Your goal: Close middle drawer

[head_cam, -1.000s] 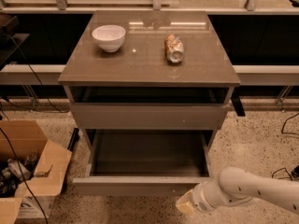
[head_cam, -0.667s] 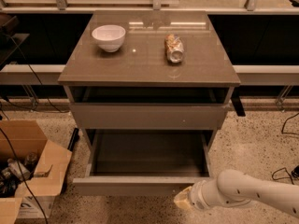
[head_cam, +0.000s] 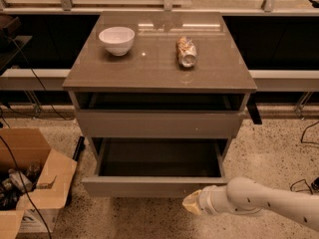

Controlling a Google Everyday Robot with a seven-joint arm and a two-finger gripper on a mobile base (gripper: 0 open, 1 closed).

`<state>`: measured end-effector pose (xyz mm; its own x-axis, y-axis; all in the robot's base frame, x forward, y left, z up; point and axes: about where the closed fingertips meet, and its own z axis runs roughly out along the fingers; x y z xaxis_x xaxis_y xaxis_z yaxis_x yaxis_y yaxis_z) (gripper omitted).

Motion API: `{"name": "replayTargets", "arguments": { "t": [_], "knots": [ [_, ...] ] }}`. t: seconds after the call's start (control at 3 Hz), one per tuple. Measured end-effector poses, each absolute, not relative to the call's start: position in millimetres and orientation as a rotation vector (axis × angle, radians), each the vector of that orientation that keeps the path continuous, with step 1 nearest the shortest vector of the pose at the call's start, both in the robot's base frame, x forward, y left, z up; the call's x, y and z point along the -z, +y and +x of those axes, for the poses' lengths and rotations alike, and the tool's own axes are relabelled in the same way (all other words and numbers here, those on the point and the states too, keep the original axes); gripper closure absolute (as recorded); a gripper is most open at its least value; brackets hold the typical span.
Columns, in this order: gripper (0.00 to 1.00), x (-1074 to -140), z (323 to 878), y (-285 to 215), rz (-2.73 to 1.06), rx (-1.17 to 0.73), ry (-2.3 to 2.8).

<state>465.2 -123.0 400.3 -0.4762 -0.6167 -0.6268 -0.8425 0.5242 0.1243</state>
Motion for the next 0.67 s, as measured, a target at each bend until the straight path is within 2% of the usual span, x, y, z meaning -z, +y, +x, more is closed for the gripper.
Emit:
{"name": "replayTargets", "arguments": {
  "t": [0.67],
  "knots": [
    [1.0,-401.9,531.1,-116.8,-1.163,-0.554,2.125]
  ]
}}
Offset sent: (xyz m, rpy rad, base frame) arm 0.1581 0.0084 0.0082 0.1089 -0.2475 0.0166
